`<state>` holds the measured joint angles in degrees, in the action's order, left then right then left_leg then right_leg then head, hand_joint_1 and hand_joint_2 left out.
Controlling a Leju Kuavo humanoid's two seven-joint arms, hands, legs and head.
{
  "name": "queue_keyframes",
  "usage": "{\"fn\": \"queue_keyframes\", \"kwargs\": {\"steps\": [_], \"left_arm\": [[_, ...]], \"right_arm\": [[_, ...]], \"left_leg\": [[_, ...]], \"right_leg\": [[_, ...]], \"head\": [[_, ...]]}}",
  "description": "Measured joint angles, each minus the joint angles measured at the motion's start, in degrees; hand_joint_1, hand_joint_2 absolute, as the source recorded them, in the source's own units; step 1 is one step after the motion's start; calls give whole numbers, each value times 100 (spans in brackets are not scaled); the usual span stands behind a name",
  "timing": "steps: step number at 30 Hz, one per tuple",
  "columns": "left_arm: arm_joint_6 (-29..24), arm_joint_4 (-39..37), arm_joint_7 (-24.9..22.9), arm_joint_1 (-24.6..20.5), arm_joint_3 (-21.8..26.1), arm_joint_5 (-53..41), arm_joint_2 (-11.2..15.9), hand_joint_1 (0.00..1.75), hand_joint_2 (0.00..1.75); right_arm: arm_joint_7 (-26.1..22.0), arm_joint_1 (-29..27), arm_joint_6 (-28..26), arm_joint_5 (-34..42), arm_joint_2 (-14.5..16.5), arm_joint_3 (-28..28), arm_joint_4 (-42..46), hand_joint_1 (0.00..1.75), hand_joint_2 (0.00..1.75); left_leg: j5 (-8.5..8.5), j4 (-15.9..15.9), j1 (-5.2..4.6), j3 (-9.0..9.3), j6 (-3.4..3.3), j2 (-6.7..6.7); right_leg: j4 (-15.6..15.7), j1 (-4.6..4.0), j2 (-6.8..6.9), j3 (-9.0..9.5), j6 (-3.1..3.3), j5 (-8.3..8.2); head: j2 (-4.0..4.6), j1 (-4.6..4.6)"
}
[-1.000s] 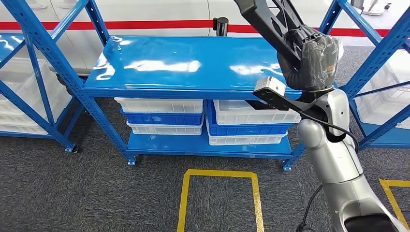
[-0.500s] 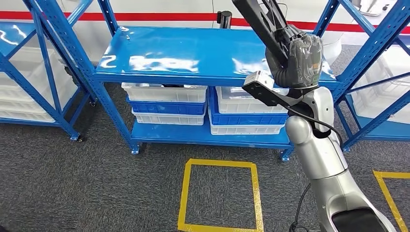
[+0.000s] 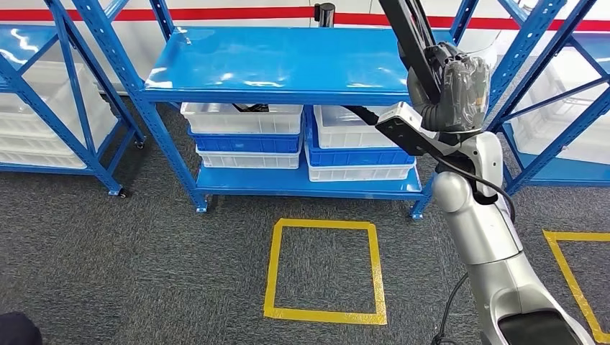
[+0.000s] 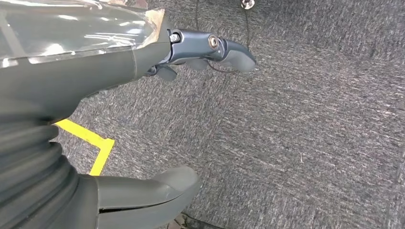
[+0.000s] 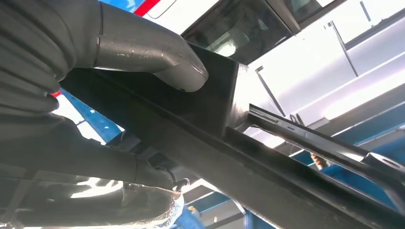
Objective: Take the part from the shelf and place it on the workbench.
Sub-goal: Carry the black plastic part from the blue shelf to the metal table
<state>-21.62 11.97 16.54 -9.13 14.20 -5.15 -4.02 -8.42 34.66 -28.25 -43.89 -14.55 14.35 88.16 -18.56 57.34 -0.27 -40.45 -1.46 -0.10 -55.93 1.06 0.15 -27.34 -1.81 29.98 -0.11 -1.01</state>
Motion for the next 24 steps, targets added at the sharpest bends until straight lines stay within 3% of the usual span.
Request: {"fn": "queue_keyframes", "kwargs": {"steps": [1,3,4,5,7,8,10,12,14,15,17,19,20,21,22,24], "left_arm": [[-3,-1,-7,6,-1,-25,3,0,175],[35,-1,-21,8,-3,-66,6,0,175],[70,-1,-24,8,-3,-66,8,0,175],[101,-1,-24,8,-2,-49,12,0,175],[123,-1,-22,9,13,14,26,0,175],[119,-1,-13,10,26,38,38,0,175],[101,-1,27,8,59,50,80,0,175],[58,-1,61,7,80,37,107,0,175],[0,-2,60,10,82,21,102,0,175],[-23,-2,56,10,83,10,89,0,175],[-49,-2,48,8,84,-8,67,0,175],[-61,-1,42,7,85,-15,53,0,175],[-63,-2,38,9,86,-10,46,0,175],[-63,-2,36,11,90,4,40,0,175],[-63,-2,37,14,98,19,37,0,175],[-62,-1,46,16,121,59,39,0,175]], "right_arm": [[1,-2,-4,0,-2,1,-5,175,175],[8,-8,-10,2,-14,1,-10,175,175],[11,-14,-9,15,-26,-1,-10,175,175],[10,-21,-2,48,-41,-2,-10,175,175],[-16,-23,33,151,-74,-3,-17,175,175],[-37,-9,55,200,-85,-1,-27,175,175],[-70,59,85,261,-97,3,-58,175,175],[-83,162,100,278,-98,13,-108,175,175],[-76,234,107,245,-89,31,-171,175,175],[-72,253,107,225,-85,40,-204,175,175],[-67,271,106,205,-81,54,-263,175,175],[-60,285,106,202,-79,63,-309,175,175],[-54,287,106,202,-75,69,-329,175,175],[-49,288,106,201,-69,79,-349,175,175],[-45,292,106,201,-58,92,-370,175,175],[-43,312,106,202,-26,126,-409,175,175]], "left_leg": [[-204,139,16,-51,42,7],[-854,754,54,-202,125,17],[-1108,1144,71,-271,159,19],[-1224,1474,87,-304,187,19],[-1081,1673,118,-159,213,19],[-937,1488,130,51,211,20],[-872,743,130,634,171,35],[-986,166,87,988,113,56],[-951,17,52,994,20,58],[-884,-15,45,962,-42,51],[-740,-73,49,870,-168,30],[-620,-72,37,727,-218,20],[-559,-70,35,648,-217,17],[-497,-67,36,567,-209,14],[-437,-63,40,490,-193,10],[-331,-40,55,349,-139,2]], "right_leg": [[1,27,7,-46,62,-70],[-3,37,16,-178,136,-223],[-9,32,15,-265,143,-293],[-19,29,15,-358,135,-360],[-54,31,14,-542,106,-477],[-78,35,13,-626,84,-527],[-124,38,13,-759,23,-605],[-136,45,23,-841,-70,-698],[-118,53,35,-894,-169,-788],[-146,56,35,-935,-188,-754],[-486,51,27,-1093,-150,-443],[-1231,58,12,-1323,-99,15],[-1588,60,8,-1400,-118,152],[-1803,62,6,-1401,-164,188],[-1817,67,5,-1303,-230,125],[-1237,93,8,-818,-346,-102]], "head": [[0,5],[0,12],[0,13],[0,14],[0,15],[0,16],[0,14],[0,4],[0,-3],[0,-3],[0,-23],[0,-43],[0,-44],[0,-48],[0,-51],[0,-53]]}}
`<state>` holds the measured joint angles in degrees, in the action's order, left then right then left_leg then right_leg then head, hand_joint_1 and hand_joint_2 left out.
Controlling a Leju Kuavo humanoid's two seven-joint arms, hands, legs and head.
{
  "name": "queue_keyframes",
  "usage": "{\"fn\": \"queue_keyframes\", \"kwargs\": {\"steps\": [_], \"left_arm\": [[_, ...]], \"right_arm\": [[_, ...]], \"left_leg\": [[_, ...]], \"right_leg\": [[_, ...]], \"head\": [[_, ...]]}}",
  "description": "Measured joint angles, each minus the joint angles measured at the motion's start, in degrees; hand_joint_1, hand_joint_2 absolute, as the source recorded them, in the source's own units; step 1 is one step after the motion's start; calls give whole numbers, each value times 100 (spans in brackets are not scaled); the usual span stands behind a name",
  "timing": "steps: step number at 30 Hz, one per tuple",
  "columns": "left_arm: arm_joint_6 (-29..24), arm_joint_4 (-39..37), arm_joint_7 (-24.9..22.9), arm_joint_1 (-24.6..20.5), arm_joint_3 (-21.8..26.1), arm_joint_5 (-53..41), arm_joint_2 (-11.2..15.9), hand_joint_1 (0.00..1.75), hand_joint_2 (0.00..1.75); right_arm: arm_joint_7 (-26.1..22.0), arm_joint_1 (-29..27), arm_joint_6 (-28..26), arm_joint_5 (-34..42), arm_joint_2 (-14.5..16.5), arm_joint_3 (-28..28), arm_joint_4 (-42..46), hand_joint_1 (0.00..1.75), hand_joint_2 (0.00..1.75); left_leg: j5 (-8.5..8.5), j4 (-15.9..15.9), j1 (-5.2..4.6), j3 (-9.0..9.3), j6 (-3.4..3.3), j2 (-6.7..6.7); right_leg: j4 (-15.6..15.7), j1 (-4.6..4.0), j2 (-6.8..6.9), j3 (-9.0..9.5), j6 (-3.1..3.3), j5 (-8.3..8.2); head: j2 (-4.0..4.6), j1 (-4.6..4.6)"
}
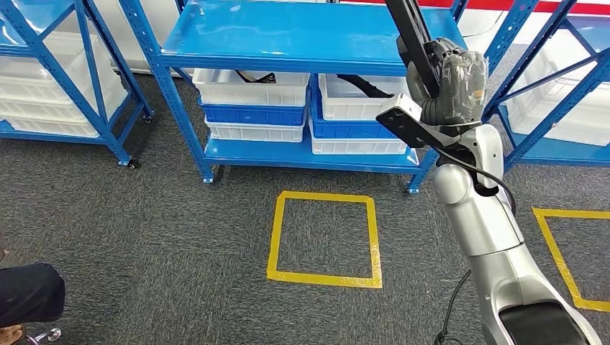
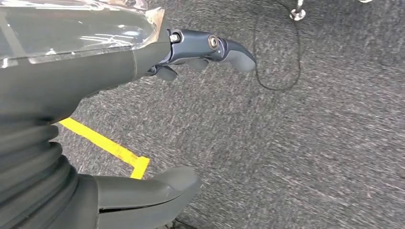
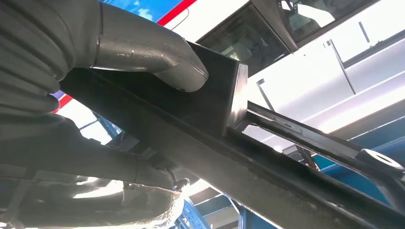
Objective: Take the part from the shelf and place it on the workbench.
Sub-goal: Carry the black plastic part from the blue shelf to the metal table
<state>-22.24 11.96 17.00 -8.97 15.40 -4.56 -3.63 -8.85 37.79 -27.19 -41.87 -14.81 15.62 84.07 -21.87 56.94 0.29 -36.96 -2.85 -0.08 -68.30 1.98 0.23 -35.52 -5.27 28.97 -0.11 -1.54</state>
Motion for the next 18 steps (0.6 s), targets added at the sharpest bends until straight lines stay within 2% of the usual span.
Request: {"fn": "queue_keyframes", "kwargs": {"steps": [1,2,3,4,5,6,7,8,9,11,12,13,14,15,16,18], "left_arm": [[1,0,7,1,15,16,6,0,175],[2,0,12,3,31,33,14,0,175],[3,-1,16,9,50,57,25,0,175],[4,-1,19,19,73,74,34,0,175],[5,-3,20,35,98,92,46,0,175],[5,-5,22,54,123,112,56,0,175],[5,-7,26,73,142,126,63,0,175],[5,-8,33,92,159,143,65,0,175],[5,-9,43,106,172,157,66,0,175],[5,-10,59,125,204,176,65,0,175],[5,-11,63,132,219,183,65,0,175],[5,-11,65,140,233,191,64,0,175],[5,-11,70,146,247,199,63,0,175],[5,-11,76,151,261,206,63,0,175],[5,-11,85,154,275,212,66,0,175],[5,-10,107,157,298,223,81,0,175]], "right_arm": [[-1,20,0,2,22,20,-17,175,175],[-3,37,0,5,41,36,-32,175,175],[-7,51,0,10,62,51,-49,175,175],[-14,60,2,19,86,65,-69,175,175],[-24,66,6,32,111,78,-93,175,175],[-36,81,12,48,144,96,-124,175,175],[-46,99,18,63,177,114,-150,175,175],[-58,124,22,79,211,132,-176,175,175],[-67,149,25,90,242,150,-199,175,175],[-79,186,26,102,294,175,-239,175,175],[-82,196,26,104,317,185,-261,175,175],[-85,204,26,104,338,195,-284,175,175],[-89,212,26,104,357,206,-308,175,175],[-93,225,26,104,374,219,-330,175,175],[-97,243,26,104,392,231,-351,175,175],[-103,306,26,108,425,250,-389,175,175]], "left_leg": [[46,25,-3,-69,35,-1],[92,45,-9,-123,71,-2],[139,61,-22,-162,102,-1],[188,66,-33,-192,126,0],[229,63,-36,-212,147,3],[196,91,-31,-246,172,6],[105,151,-21,-287,196,10],[-105,334,-9,-356,226,12],[-367,594,5,-436,253,14],[-846,1287,21,-613,291,17],[-958,1571,26,-664,298,18],[-979,1759,28,-659,298,18],[-906,1788,29,-575,286,18],[-770,1634,28,-393,260,21],[-644,1315,23,-124,219,27],[-612,563,-1,411,135,45]], "right_leg": [[437,-9,-4,308,-16,-37],[793,-26,-11,536,0,-21],[1024,-46,-20,667,33,23],[1102,-77,-28,699,70,50],[1090,-66,-28,646,116,35],[1070,-43,-21,601,165,-2],[1053,-23,-13,557,223,-40],[1048,-2,-6,503,296,-87],[1039,-5,-2,458,357,-132],[1027,-37,1,346,438,-221],[1022,-53,2,291,452,-263],[1016,-71,3,230,457,-308],[1007,-87,4,168,457,-350],[997,-101,2,107,454,-393],[988,-114,-1,54,447,-435],[978,-137,-2,-21,404,-514]], "head": [[0,-4],[0,-5],[0,-7],[0,-5],[0,-1],[0,5],[0,12],[0,20],[0,27],[0,32],[0,32],[0,32],[0,32],[0,33],[0,33],[0,26]]}}
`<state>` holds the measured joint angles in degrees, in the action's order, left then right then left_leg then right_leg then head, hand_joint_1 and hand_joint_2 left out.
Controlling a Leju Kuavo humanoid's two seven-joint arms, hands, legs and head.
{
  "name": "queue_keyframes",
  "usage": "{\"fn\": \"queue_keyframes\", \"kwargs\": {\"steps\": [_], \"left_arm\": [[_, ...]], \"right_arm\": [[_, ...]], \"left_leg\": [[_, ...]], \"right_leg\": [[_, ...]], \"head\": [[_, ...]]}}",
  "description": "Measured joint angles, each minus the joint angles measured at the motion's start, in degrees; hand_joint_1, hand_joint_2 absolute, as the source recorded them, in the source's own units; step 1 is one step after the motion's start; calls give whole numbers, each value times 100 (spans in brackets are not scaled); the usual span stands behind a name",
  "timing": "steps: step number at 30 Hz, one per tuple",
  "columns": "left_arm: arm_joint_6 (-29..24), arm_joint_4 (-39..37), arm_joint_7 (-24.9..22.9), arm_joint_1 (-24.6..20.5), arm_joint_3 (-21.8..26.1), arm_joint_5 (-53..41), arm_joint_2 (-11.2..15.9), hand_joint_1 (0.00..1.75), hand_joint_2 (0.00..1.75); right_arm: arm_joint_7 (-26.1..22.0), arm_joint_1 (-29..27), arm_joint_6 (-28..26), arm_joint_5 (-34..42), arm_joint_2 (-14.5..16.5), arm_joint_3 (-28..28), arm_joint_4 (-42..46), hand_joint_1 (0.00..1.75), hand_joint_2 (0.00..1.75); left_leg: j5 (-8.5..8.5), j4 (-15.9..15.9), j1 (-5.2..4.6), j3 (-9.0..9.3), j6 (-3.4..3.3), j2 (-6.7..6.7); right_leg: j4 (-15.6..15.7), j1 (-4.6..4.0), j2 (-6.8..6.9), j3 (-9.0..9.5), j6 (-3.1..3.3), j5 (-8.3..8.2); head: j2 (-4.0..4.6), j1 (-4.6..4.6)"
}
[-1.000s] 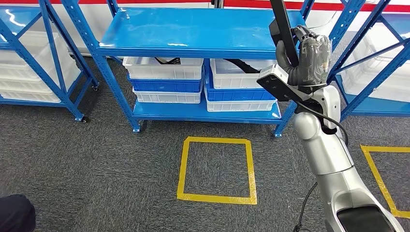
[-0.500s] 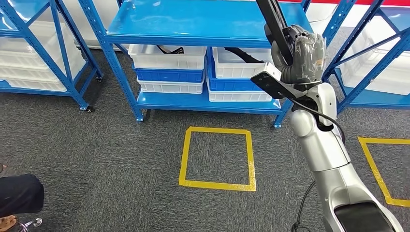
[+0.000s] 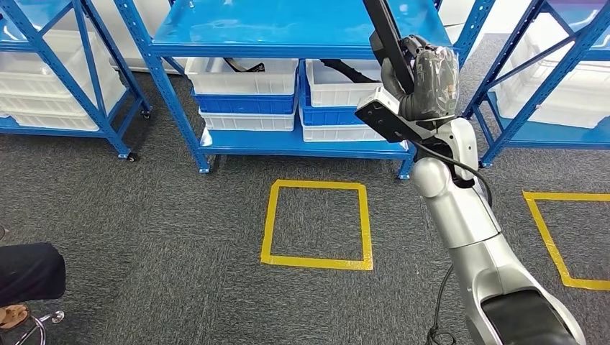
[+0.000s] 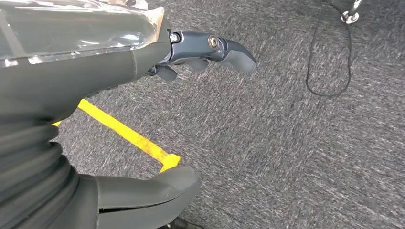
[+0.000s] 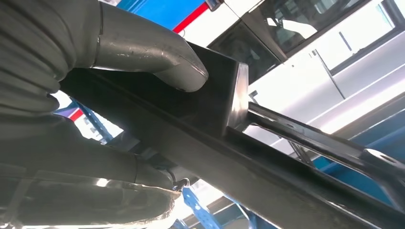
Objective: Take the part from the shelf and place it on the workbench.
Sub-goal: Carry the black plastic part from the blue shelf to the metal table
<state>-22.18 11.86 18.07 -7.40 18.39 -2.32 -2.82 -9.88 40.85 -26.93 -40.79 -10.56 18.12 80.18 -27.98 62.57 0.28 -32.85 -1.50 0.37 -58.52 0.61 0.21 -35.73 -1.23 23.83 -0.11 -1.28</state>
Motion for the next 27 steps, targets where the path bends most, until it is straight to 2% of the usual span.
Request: {"fn": "queue_keyframes", "kwargs": {"steps": [1,2,4,5,6,8,9,10,11,12,13,14,16,17,18,21,22,25,26,27], "left_arm": [[0,0,15,7,10,12,8,0,175],[0,0,30,20,21,28,17,0,175],[1,-3,56,60,58,58,20,0,175],[3,-4,66,77,76,67,20,0,175],[7,-5,75,90,92,67,18,0,175],[27,-6,89,101,105,54,16,0,175],[36,-7,90,102,107,38,15,0,175],[44,-7,86,102,107,21,12,0,175],[46,-7,80,102,106,5,7,0,175],[46,-8,72,102,106,-10,2,0,175],[46,-8,63,100,106,-24,-3,0,175],[44,-7,51,98,105,-38,-3,0,175],[34,-5,29,91,104,-61,0,0,175],[29,-5,21,88,104,-66,4,0,175],[26,-5,18,87,104,-67,3,0,175],[15,-5,15,86,104,-68,11,0,175],[6,-7,8,93,104,-68,19,0,175],[-19,-12,-8,113,107,-67,32,0,175],[-22,-12,-4,114,109,-62,31,0,175],[-23,-12,3,115,114,-57,29,0,175]], "right_arm": [[-4,45,0,5,17,9,-24,175,175],[-10,91,0,14,34,16,-52,175,175],[-27,160,0,39,66,36,-118,175,175],[-38,181,-1,53,77,48,-157,175,175],[-47,200,-7,67,83,59,-197,175,175],[-59,228,-38,80,90,74,-267,175,175],[-60,230,-59,80,92,76,-291,175,175],[-60,224,-78,75,94,76,-309,175,175],[-59,212,-92,70,97,76,-327,175,175],[-59,201,-99,64,98,76,-341,175,175],[-59,193,-107,58,100,76,-351,175,175],[-59,190,-116,51,102,76,-357,175,175],[-60,189,-131,31,115,76,-359,175,175],[-61,190,-134,25,120,76,-359,175,175],[-61,190,-136,20,125,76,-359,175,175],[-61,179,-152,16,131,79,-373,175,175],[-60,167,-162,14,140,82,-395,175,175],[-95,141,-181,32,178,92,-469,175,175],[-119,141,-184,48,186,94,-485,175,175],[-139,142,-185,66,190,95,-500,175,175]], "left_leg": [[-39,-253,-23,150,-30,8],[-70,-378,-49,203,-54,12],[34,-468,-71,175,-102,-9],[113,-518,-66,143,-136,-25],[204,-566,-51,95,-166,-45],[368,-610,-38,-62,-202,-59],[444,-606,-35,-155,-202,-63],[511,-604,-33,-243,-194,-64],[586,-600,-28,-338,-180,-68],[652,-597,-21,-424,-164,-74],[724,-589,-11,-517,-140,-79],[799,-571,-7,-614,-105,-84],[922,-524,-12,-754,-33,-85],[954,-507,-20,-786,-9,-85],[970,-499,-25,-797,1,-84],[1040,-509,-29,-816,11,-79],[953,-439,-16,-878,40,-75],[30,880,30,-1226,150,-57],[-94,1285,31,-1255,152,-53],[29,1343,30,-1186,133,-52]], "right_leg": [[3,2,3,-23,-38,-43],[11,14,7,-45,-82,-90],[17,34,9,-87,-159,-158],[-32,29,5,-140,-165,-97],[-175,18,0,-215,-146,60],[-759,12,-8,-401,-70,562],[-1128,18,-9,-469,-60,765],[-1429,25,-10,-500,-80,867],[-1606,35,-9,-462,-142,834],[-1640,45,-9,-374,-215,720],[-1474,62,-8,-182,-290,570],[-1124,81,-8,109,-339,500],[-235,57,-22,723,-304,648],[62,37,-30,912,-264,772],[199,11,-37,993,-236,834],[150,25,-34,921,-209,811],[98,45,-25,821,-139,744],[-9,58,-4,344,92,373],[-10,43,-5,223,107,279],[-10,32,-5,154,105,224]], "head": [[0,-4],[0,-5],[0,-4],[0,-2],[0,-11],[0,-29],[0,-40],[0,-42],[0,-41],[0,-42],[0,-41],[0,-42],[0,-40],[0,-40],[0,-38],[0,-32],[0,-22],[0,9],[0,13],[0,12]]}}
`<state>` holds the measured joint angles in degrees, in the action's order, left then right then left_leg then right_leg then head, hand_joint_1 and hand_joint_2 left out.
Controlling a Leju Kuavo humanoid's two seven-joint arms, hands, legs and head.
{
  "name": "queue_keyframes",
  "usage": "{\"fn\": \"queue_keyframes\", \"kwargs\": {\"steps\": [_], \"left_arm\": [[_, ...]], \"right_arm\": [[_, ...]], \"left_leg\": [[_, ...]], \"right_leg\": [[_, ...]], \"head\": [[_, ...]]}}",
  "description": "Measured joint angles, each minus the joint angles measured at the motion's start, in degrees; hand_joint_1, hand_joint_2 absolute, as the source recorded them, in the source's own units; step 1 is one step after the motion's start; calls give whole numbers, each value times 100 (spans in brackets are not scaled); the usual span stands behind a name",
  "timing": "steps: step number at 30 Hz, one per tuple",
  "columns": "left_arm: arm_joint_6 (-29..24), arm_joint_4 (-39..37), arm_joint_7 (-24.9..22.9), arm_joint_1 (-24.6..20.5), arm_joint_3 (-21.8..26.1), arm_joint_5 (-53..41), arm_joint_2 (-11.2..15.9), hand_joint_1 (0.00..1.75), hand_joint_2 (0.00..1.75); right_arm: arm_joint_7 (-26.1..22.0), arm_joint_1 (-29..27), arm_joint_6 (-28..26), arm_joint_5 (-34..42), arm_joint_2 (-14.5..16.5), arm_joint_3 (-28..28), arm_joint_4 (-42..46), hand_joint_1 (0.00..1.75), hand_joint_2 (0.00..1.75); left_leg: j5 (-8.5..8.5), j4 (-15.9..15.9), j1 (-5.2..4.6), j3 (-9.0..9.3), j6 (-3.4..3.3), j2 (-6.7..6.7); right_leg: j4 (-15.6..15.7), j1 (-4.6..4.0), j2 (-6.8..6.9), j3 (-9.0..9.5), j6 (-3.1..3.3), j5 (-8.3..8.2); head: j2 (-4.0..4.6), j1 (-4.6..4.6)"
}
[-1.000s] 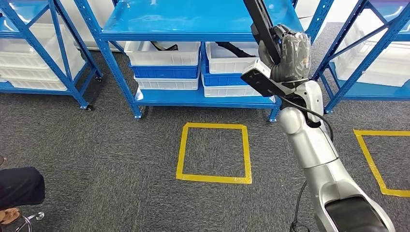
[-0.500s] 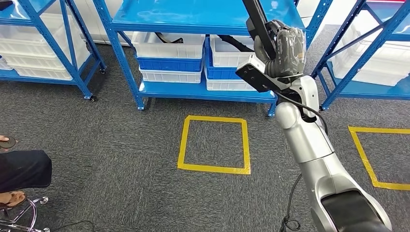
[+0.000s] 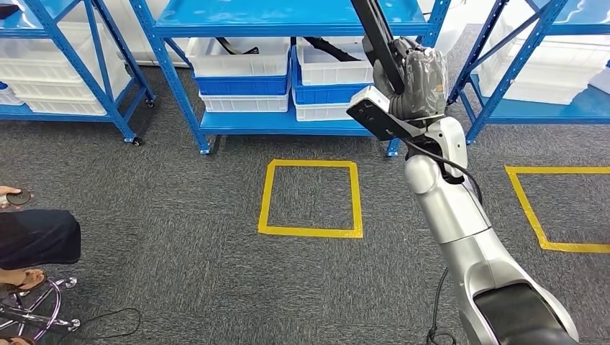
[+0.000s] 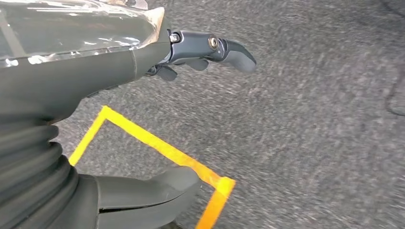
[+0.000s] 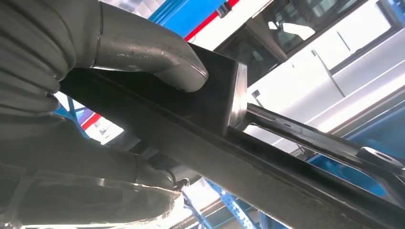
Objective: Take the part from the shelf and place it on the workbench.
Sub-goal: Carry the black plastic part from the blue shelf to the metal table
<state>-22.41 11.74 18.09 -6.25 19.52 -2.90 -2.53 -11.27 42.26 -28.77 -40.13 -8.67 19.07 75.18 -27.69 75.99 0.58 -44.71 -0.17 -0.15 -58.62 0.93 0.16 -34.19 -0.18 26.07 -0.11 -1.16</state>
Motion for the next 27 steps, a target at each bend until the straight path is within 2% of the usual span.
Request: {"fn": "queue_keyframes", "kwargs": {"steps": [1,2,3,5,6,7,9,10,11,13,14,15,16,17,18,19,20,21,24,25,27], "left_arm": [[1,1,11,1,5,8,-1,0,175],[3,2,25,0,11,17,0,0,175],[7,6,39,-3,16,22,5,0,175],[13,19,68,-12,21,26,15,0,175],[15,25,78,-16,21,26,19,0,175],[17,28,85,-19,21,24,20,0,175],[19,30,88,-19,22,14,18,0,175],[19,31,88,-20,23,5,14,0,175],[19,31,88,-22,24,-3,10,0,175],[19,31,87,-24,25,-21,4,0,175],[19,31,86,-21,26,-36,3,0,175],[19,31,85,-18,26,-50,0,0,175],[19,31,81,-15,26,-64,-4,0,175],[19,31,79,-13,26,-74,-10,0,175],[19,31,76,-13,26,-76,-16,0,175],[19,31,74,-14,26,-78,-19,0,175],[19,31,74,-14,26,-78,-20,0,175],[19,31,74,-15,26,-78,-18,0,175],[19,31,73,-10,26,-79,-10,0,175],[19,31,73,-9,26,-84,-11,0,175],[17,31,74,-10,26,-108,-13,0,175]], "right_arm": [[-15,3,-1,16,5,1,-16,175,175],[-25,8,-3,27,10,1,-28,175,175],[-32,16,-6,34,15,1,-37,175,175],[-51,48,-22,44,22,-8,-52,175,175],[-62,68,-39,48,24,-12,-61,175,175],[-76,86,-68,42,26,-15,-72,175,175],[-98,98,-138,9,31,-16,-99,175,175],[-106,100,-172,-15,31,-17,-113,175,175],[-108,102,-197,-36,28,-19,-125,175,175],[-92,95,-227,-76,25,-21,-148,175,175],[-73,81,-234,-102,24,-21,-158,175,175],[-46,64,-237,-134,21,-21,-169,175,175],[-21,50,-239,-169,17,-21,-178,175,175],[2,41,-239,-203,13,-21,-183,175,175],[17,41,-239,-230,10,-21,-186,175,175],[25,45,-240,-247,9,-21,-187,175,175],[29,49,-242,-258,8,-21,-187,175,175],[30,49,-244,-264,5,-21,-187,175,175],[40,47,-248,-278,-5,-21,-188,175,175],[56,50,-248,-298,-9,-21,-188,175,175],[110,53,-244,-382,-25,-21,-187,175,175]], "left_leg": [[146,-96,-2,149,-29,3],[249,-326,-7,370,-66,10],[230,-673,-17,652,-112,23],[9,-1394,-49,1189,-172,41],[-105,-1628,-72,1335,-188,42],[-138,-1739,-94,1390,-196,38],[-51,-1827,-109,1368,-240,21],[20,-1862,-101,1343,-274,10],[93,-1895,-89,1303,-301,-2],[209,-1902,-86,1174,-333,-16],[261,-1899,-89,1103,-332,-20],[310,-1895,-91,1035,-329,-24],[356,-1891,-91,975,-320,-26],[395,-1886,-91,927,-308,-27],[428,-1876,-91,892,-290,-26],[452,-1861,-103,862,-267,-27],[473,-1848,-115,840,-242,-30],[478,-1833,-130,817,-239,-32],[526,-1831,-134,773,-314,-36],[557,-1845,-125,770,-312,-36],[598,-1873,-114,767,-254,-36]], "right_leg": [[0,-10,-2,-69,-5,-56],[0,-18,-5,-125,-14,-108],[-1,-23,-8,-167,-25,-152],[-2,-34,-6,-213,-71,-223],[1,-32,0,-222,-104,-256],[11,-26,7,-226,-144,-291],[1,-23,9,-265,-212,-328],[-99,-27,4,-327,-219,-255],[-312,-34,-1,-429,-206,-111],[-1031,-27,-5,-708,-164,311],[-1373,-24,-5,-810,-169,477],[-1558,-22,-5,-824,-191,573],[-1513,-20,-4,-715,-228,586],[-1231,-18,-3,-483,-271,525],[-798,-15,2,-174,-303,434],[-380,-21,4,97,-306,363],[-75,-25,4,283,-281,309],[91,-20,2,376,-243,283],[139,-18,-8,370,-144,230],[139,-30,-9,359,-122,215],[139,-38,-9,339,-85,186]], "head": [[0,1],[0,1],[0,0],[0,-4],[0,-7],[0,-6],[0,-4],[0,-9],[0,-15],[0,-26],[0,-24],[0,-23],[0,-23],[0,-23],[0,-24],[0,-23],[0,-20],[0,-15],[0,-7],[0,-7],[0,-7]]}}
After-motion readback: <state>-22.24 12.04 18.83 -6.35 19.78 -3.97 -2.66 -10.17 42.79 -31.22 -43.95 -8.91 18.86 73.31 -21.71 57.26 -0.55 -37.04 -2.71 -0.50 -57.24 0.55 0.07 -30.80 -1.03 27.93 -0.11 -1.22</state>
